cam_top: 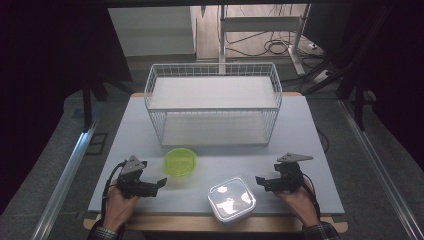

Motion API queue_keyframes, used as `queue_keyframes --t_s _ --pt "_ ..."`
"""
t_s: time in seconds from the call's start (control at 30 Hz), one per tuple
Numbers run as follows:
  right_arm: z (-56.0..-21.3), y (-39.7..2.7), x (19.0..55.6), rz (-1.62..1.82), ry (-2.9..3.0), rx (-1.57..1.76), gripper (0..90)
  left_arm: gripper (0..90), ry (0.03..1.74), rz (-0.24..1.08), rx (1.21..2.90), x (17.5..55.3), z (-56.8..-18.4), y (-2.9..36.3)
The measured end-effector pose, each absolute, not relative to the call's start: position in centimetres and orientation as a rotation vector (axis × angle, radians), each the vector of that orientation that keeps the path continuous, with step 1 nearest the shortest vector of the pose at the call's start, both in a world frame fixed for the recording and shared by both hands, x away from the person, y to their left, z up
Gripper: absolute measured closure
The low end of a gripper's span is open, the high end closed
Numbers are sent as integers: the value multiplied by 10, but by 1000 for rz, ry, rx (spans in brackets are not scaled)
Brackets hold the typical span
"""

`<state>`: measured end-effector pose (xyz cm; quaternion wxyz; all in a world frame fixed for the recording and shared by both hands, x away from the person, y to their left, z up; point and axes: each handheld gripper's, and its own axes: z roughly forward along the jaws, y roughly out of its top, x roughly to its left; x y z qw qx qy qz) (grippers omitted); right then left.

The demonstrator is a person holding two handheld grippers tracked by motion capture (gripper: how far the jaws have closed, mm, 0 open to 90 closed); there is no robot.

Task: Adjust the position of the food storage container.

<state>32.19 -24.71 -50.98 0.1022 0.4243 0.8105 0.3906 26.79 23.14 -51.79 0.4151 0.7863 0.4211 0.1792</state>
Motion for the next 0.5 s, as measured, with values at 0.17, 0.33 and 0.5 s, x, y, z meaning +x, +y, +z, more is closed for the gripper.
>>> queue_keyframes --t_s 0.17,0.33,0.5 --pt "-506 -247 320 1169 2377 1235 89 17 1054 433 1957 270 -521 233" --pt "-506 -245 320 1177 2379 1229 98 21 1036 470 1972 268 -517 233" --pt "-506 -242 319 1167 2375 1245 98 12 1030 497 2007 265 -512 233"
